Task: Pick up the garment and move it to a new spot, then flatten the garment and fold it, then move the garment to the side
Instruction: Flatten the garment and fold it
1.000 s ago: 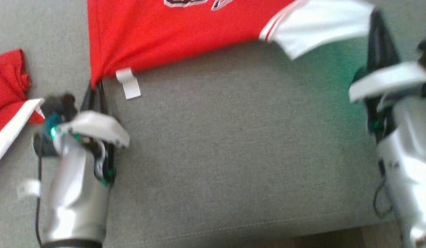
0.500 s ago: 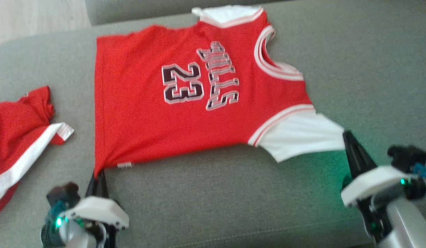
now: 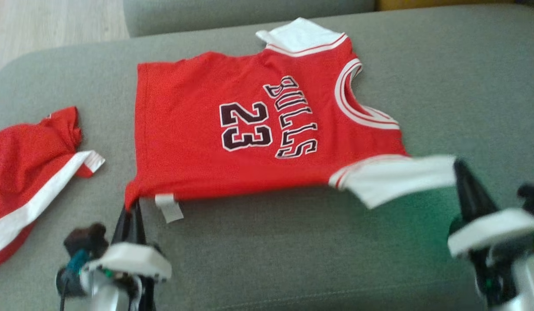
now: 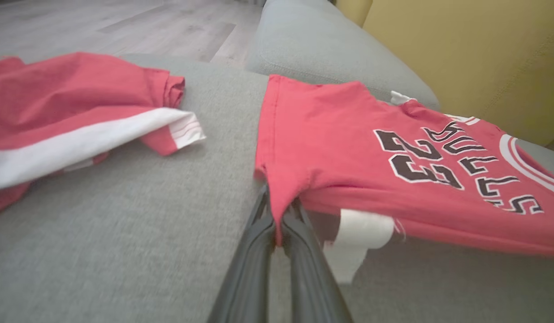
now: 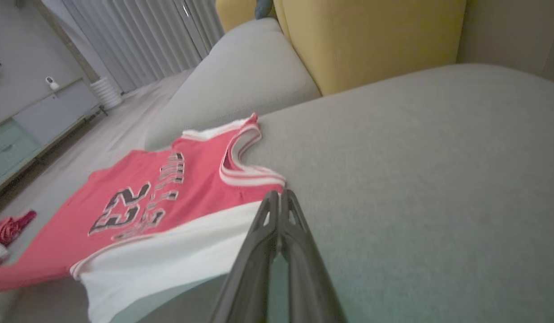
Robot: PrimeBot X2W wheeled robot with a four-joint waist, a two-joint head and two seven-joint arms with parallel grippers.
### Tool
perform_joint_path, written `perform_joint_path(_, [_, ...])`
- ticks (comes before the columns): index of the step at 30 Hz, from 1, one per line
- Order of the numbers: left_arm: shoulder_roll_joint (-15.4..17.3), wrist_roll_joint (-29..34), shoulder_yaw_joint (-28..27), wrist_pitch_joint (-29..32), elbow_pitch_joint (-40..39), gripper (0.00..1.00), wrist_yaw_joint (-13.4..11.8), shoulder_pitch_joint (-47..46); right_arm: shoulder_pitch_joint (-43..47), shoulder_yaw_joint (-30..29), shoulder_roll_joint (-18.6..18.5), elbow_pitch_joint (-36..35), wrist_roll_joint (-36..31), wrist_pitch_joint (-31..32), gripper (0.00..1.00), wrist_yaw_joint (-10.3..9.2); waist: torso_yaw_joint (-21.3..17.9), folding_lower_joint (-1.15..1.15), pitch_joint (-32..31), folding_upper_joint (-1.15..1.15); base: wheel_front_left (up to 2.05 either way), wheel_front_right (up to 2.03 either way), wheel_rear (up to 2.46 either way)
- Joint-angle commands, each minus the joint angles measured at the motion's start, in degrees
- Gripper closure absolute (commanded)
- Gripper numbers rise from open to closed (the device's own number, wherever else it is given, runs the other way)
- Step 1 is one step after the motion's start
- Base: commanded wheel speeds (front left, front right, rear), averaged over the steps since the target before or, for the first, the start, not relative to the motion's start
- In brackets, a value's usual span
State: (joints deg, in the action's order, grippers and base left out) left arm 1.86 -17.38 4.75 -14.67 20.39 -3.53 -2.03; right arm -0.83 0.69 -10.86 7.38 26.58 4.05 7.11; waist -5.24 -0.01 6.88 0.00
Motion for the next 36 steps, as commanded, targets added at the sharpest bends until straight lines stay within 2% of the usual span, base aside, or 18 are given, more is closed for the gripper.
perform_joint_path(1, [1.0, 0.8, -1.8, -0.3, -1.9, 1.0, -0.1, -3.6, -3.9, 0.0, -0.5, -2.4, -0.1, -0.2, 1.0, 0.37, 0.4, 0.01, 1.1, 0.0, 0.0, 0.0, 0.0])
perform_joint_path(8, [1.0, 4.8, -0.3, -0.3, 3.0, 1.0, 2.6, -13.2, -17.4, 0.4, -0.1, 2.0, -2.3, 0.0, 1.0, 0.37, 1.6, 0.01, 6.3, 0.0, 0.0, 0.0, 0.0])
perform_joint_path(13, [1.0, 5.6, 0.7, -0.3, 7.6, 1.0, 3.3, -21.5, -27.0, -0.1, 1.1, 10.8, -5.0, -1.8, 1.0, 0.37, 2.7, 0.01, 10.8, 0.0, 0.0, 0.0, 0.0])
perform_joint_path(21, [1.0, 7.4, 0.7, -0.3, 12.5, 1.0, 3.9, -29.9, -34.9, -1.1, 1.9, 21.9, -7.9, -7.3, 1.0, 0.37, 3.5, 0.01, 15.0, 0.0, 0.0, 0.0, 0.0])
perform_joint_path(26, [1.0, 8.3, 0.3, -0.3, 14.1, 1.0, 4.1, -33.0, -37.8, -0.3, 2.7, 26.4, -8.4, -10.9, 1.0, 0.37, 3.2, 0.01, 16.3, 0.0, 0.0, 0.0, 0.0])
perform_joint_path(27, [1.0, 8.8, 0.4, -0.3, 14.6, 0.93, 4.3, -33.4, -38.2, -0.5, 3.1, 27.1, -7.5, -11.8, 1.0, 0.37, 3.2, 0.01, 16.5, 0.0, 0.0, 0.0, 0.0])
perform_joint_path(28, [1.0, 9.4, 0.6, -0.3, 14.9, 0.59, 4.3, -33.7, -38.6, 0.0, 3.3, 27.5, -6.9, -12.7, 1.0, 0.37, 3.1, 0.01, 16.6, 0.0, 0.0, 0.0, 0.0])
perform_joint_path(29, [1.0, 9.8, 0.7, -0.3, 15.1, 0.0, 4.2, -33.9, -38.9, 0.7, 3.3, 28.0, -6.4, -13.6, 0.31, 0.37, 3.0, 0.01, 16.8, 0.0, 0.0, 0.0, 0.0])
perform_joint_path(30, [1.0, 9.8, 0.6, -0.3, 15.2, 0.0, 4.1, -33.9, -38.9, 0.8, 3.3, 28.6, -5.6, -14.5, 0.0, 0.37, 3.0, 0.01, 16.8, 0.0, 0.0, 0.0, 0.0])
perform_joint_path(36, [1.0, 7.9, 0.2, -0.3, 13.2, 0.0, 1.3, -30.1, -36.8, 0.9, 2.9, 28.0, -4.5, -18.6, 0.0, 0.37, 2.9, 0.01, 16.3, 0.0, 0.0, 0.0, 0.0])
